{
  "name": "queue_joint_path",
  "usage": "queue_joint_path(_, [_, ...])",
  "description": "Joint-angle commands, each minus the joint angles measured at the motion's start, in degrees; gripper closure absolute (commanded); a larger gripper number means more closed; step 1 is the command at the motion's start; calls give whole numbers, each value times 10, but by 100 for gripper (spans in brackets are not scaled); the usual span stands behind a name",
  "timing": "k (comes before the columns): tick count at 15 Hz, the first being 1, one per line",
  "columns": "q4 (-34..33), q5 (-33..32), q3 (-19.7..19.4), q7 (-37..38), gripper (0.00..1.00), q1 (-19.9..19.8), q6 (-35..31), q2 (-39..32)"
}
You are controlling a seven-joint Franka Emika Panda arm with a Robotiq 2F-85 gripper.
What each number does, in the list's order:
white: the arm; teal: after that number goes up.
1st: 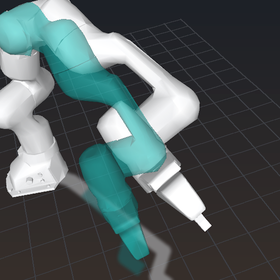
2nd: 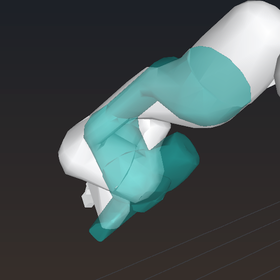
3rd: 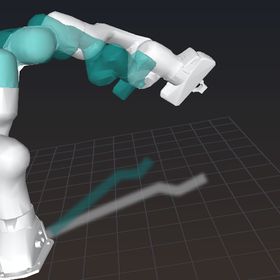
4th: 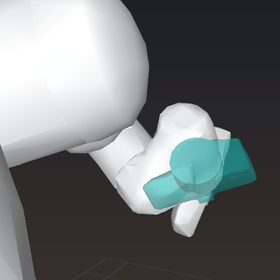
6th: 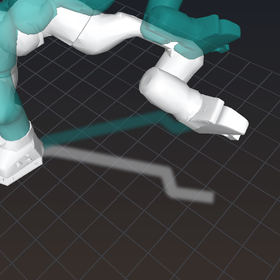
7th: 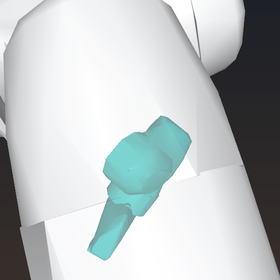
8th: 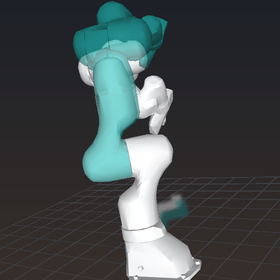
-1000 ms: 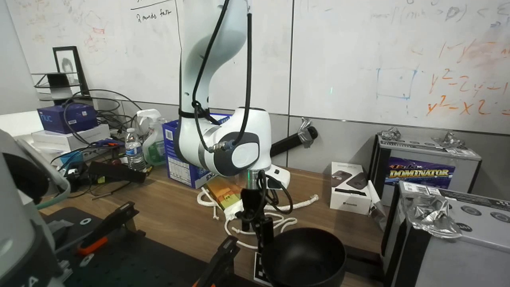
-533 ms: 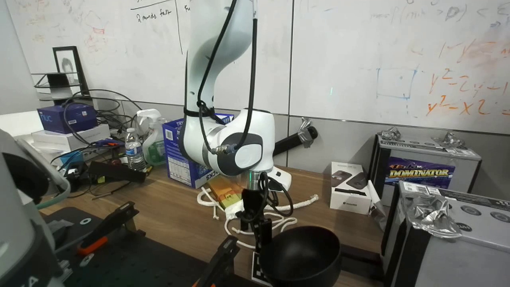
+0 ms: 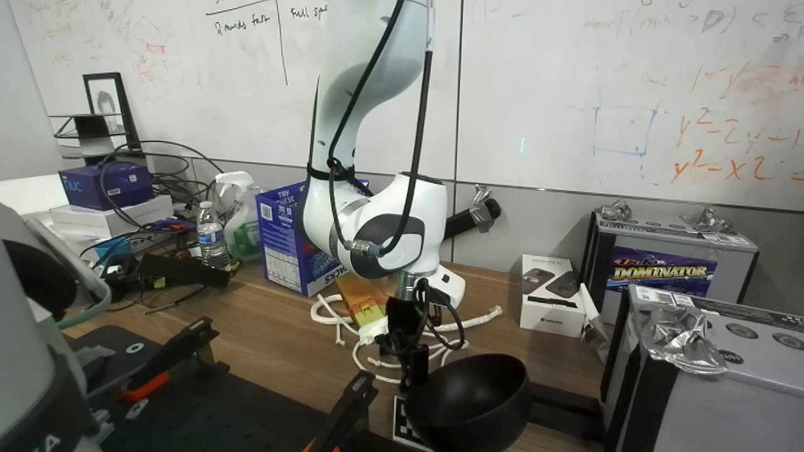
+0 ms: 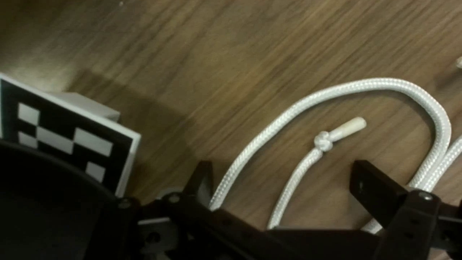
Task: Put the white ropes in the carton box
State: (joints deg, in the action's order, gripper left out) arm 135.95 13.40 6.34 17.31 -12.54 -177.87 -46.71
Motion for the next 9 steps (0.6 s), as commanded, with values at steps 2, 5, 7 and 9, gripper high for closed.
queue_joint_path(2, [-50, 12, 31, -22, 0, -12, -11, -40])
queue_joint_path(5, [-66, 11, 40, -25, 0, -9, -13, -51])
queue_joint_path(7, [-73, 9, 43, -28, 0, -9, -3, -53])
queue_joint_path(9, [-72, 8, 42, -32, 0, -7, 2, -49])
